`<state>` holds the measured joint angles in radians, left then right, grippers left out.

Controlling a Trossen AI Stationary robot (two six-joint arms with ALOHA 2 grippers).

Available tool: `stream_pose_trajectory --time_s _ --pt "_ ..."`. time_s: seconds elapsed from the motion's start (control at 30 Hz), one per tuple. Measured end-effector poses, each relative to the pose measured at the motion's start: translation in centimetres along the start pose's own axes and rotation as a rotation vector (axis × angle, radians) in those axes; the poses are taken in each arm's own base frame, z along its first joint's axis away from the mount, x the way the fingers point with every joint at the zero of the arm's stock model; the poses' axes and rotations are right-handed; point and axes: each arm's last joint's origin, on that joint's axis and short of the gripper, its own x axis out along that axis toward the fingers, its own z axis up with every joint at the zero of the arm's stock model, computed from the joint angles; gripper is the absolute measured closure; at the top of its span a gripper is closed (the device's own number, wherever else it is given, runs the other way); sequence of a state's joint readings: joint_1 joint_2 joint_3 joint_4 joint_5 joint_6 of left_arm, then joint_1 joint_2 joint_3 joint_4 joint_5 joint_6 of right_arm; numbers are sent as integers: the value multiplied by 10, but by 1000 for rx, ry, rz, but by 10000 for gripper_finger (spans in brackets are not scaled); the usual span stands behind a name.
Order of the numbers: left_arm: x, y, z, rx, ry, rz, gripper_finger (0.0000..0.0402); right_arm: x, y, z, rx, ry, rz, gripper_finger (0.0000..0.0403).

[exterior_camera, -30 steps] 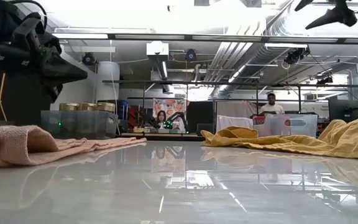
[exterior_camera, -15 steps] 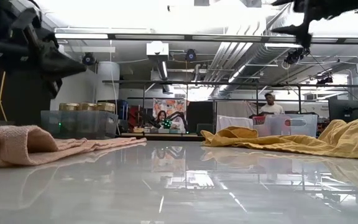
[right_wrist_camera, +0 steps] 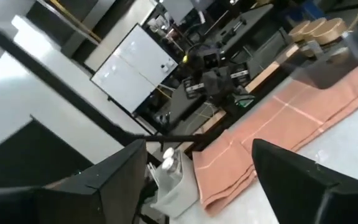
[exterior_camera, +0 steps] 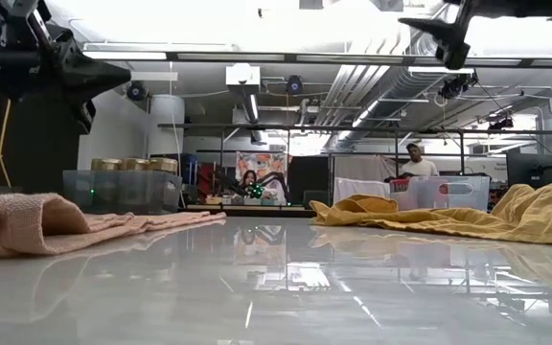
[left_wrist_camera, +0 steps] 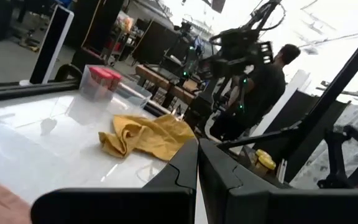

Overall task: Sort spices by type
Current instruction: Return to Home Position

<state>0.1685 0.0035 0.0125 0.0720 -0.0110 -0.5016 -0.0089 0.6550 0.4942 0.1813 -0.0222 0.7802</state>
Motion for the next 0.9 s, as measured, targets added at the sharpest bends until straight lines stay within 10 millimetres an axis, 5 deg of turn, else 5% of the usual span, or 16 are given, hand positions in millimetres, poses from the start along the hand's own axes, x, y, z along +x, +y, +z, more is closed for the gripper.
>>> stream_pose_trajectory --time_s 0.2,0.43,0.9 --pt "0 0 0 -1 2 0 401 3 18 -24 -80 17 -27 193" --pt "0 0 0 -1 1 0 401 -6 16 -52 -152 48 -53 380" --pt "0 0 0 0 1 1 401 -70 -10 -41 -253 -78 -104 401"
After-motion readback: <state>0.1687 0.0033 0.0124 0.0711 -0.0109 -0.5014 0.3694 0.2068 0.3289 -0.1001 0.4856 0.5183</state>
